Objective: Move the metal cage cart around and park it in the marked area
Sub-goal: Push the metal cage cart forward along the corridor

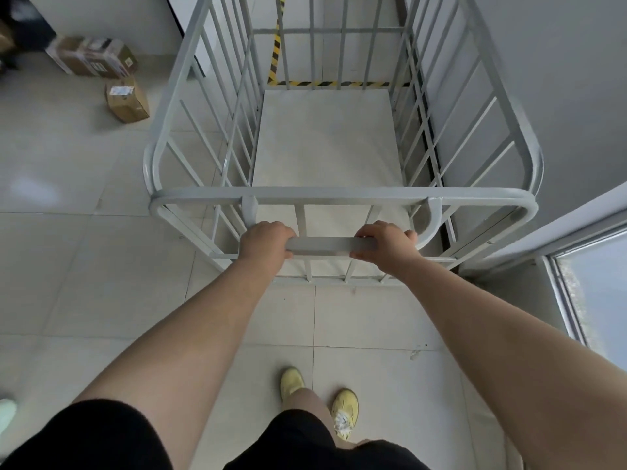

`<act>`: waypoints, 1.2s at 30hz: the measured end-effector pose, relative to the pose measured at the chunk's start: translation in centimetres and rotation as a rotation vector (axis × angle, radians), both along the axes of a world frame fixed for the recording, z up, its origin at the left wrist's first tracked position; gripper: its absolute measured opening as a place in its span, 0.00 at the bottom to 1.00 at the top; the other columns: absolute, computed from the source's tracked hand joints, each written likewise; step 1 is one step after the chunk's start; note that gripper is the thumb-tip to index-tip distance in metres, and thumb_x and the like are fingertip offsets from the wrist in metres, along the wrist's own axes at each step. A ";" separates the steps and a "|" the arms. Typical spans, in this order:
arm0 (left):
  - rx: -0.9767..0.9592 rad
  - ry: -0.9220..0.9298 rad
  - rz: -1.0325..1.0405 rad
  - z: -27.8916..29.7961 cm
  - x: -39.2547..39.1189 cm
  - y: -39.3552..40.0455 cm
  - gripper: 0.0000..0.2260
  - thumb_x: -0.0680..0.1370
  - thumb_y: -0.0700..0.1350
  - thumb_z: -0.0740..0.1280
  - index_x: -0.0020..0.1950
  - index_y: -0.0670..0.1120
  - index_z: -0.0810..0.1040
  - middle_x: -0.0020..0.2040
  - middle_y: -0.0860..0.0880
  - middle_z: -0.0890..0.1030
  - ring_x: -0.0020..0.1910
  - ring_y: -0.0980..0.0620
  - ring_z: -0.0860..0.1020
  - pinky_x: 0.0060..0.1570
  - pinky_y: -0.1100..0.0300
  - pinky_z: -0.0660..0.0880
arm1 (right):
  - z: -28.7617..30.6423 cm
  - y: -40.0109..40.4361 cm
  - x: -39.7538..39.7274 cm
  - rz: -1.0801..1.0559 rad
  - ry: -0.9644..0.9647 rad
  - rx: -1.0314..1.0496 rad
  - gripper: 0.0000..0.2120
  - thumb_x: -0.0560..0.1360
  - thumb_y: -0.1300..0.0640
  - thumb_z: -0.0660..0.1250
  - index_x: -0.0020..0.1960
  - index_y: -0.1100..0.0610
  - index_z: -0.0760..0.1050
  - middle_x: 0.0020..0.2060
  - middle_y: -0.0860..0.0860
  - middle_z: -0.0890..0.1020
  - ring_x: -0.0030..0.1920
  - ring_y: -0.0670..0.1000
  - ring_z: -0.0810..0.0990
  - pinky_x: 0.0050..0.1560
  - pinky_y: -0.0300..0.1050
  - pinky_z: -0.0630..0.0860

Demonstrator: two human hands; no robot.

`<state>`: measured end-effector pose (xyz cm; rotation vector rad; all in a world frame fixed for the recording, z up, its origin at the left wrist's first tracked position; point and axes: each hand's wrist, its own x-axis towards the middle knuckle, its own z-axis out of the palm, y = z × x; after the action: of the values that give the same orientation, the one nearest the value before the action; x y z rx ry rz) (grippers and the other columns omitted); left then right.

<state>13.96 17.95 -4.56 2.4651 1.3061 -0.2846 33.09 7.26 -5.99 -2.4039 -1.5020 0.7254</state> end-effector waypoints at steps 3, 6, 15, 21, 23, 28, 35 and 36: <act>-0.093 -0.075 0.082 0.0 1.2 2.3 0.05 0.73 0.39 0.69 0.47 0.44 0.82 0.42 0.44 0.80 0.45 0.42 0.77 0.42 0.56 0.72 | 0.0 2.2 1.4 -0.006 0.000 -0.008 0.14 0.73 0.47 0.70 0.56 0.51 0.77 0.53 0.51 0.77 0.58 0.54 0.72 0.52 0.49 0.59; -0.115 -0.099 0.092 -0.4 2.4 4.9 0.02 0.74 0.38 0.69 0.44 0.43 0.82 0.40 0.43 0.78 0.47 0.42 0.75 0.42 0.58 0.69 | -0.1 4.6 2.7 -0.017 -0.011 -0.008 0.14 0.73 0.47 0.70 0.56 0.52 0.77 0.52 0.52 0.77 0.58 0.54 0.72 0.55 0.49 0.60; -0.164 -0.104 0.053 -0.6 5.7 15.1 0.05 0.75 0.39 0.68 0.49 0.41 0.81 0.49 0.39 0.80 0.56 0.40 0.75 0.48 0.57 0.71 | 0.4 14.3 5.6 -0.060 0.035 -0.060 0.15 0.73 0.47 0.70 0.57 0.52 0.75 0.47 0.48 0.70 0.59 0.54 0.71 0.53 0.45 0.57; -0.166 -0.101 0.002 -0.8 7.2 22.5 0.05 0.75 0.42 0.69 0.49 0.42 0.81 0.50 0.41 0.80 0.61 0.39 0.73 0.46 0.60 0.67 | 0.5 21.1 7.2 -0.095 0.030 -0.092 0.15 0.73 0.46 0.69 0.57 0.51 0.75 0.48 0.48 0.71 0.59 0.53 0.72 0.53 0.44 0.57; -0.158 -0.077 -0.026 -0.8 7.9 25.1 0.05 0.75 0.43 0.69 0.48 0.44 0.81 0.50 0.42 0.80 0.62 0.39 0.73 0.46 0.59 0.67 | 0.3 23.3 7.8 -0.102 0.033 -0.086 0.15 0.73 0.46 0.69 0.56 0.51 0.75 0.47 0.47 0.71 0.58 0.53 0.72 0.54 0.44 0.57; -0.141 -0.019 -0.066 -1.1 9.7 30.9 0.05 0.75 0.44 0.69 0.47 0.44 0.81 0.45 0.44 0.78 0.62 0.38 0.73 0.46 0.57 0.69 | 0.3 28.5 9.3 -0.109 0.027 -0.065 0.15 0.73 0.46 0.69 0.56 0.51 0.75 0.48 0.48 0.72 0.58 0.53 0.72 0.55 0.45 0.58; -0.132 0.072 -0.114 -0.3 13.0 37.9 0.11 0.77 0.47 0.66 0.56 0.43 0.79 0.56 0.43 0.79 0.64 0.41 0.70 0.58 0.55 0.69 | -0.2 35.2 12.2 -0.090 -0.015 -0.050 0.16 0.73 0.43 0.68 0.57 0.50 0.75 0.55 0.50 0.76 0.59 0.53 0.72 0.60 0.46 0.60; -0.110 0.081 -0.121 -0.2 13.4 38.8 0.11 0.77 0.47 0.67 0.55 0.43 0.79 0.55 0.43 0.79 0.63 0.41 0.71 0.58 0.55 0.69 | -0.2 36.2 12.6 -0.082 -0.023 -0.048 0.16 0.73 0.43 0.67 0.57 0.50 0.74 0.55 0.50 0.76 0.59 0.53 0.72 0.60 0.46 0.60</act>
<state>27.41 56.77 -4.74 2.4658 1.1406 -0.4776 45.73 43.45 -6.18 -2.5010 -1.4010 0.7263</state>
